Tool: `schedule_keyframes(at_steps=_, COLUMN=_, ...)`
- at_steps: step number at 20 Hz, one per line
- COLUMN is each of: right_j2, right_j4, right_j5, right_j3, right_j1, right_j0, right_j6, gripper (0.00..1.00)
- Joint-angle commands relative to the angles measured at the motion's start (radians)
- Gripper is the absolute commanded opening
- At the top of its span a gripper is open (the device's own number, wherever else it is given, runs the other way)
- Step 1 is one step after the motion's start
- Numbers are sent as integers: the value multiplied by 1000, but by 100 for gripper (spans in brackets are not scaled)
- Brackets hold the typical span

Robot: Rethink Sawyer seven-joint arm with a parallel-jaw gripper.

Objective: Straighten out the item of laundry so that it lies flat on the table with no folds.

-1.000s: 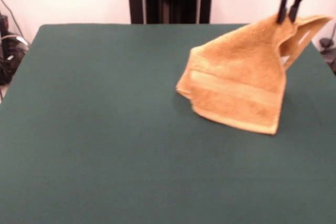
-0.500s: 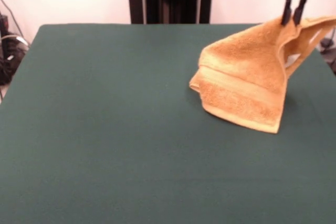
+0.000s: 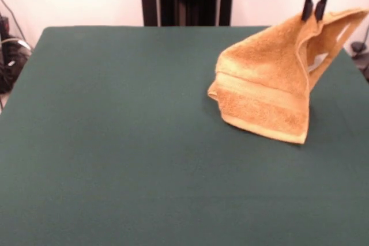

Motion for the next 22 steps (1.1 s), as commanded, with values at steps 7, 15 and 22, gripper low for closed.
schedule_keyframes(at_steps=7, right_j2=128, right_j4=-15, right_j5=-253, right_j3=34, right_j1=236, right_j0=-112, right_j6=81, gripper=0)
schedule_keyframes(at_steps=15, right_j2=114, right_j4=-119, right_j5=-301, right_j3=-2, right_j1=300, right_j0=-189, right_j6=-2, gripper=0)
schedule_keyframes(at_steps=22, right_j2=223, right_j4=-212, right_j5=-341, right_j3=-89, right_j1=427, right_j0=-356, right_j6=-113, gripper=0)
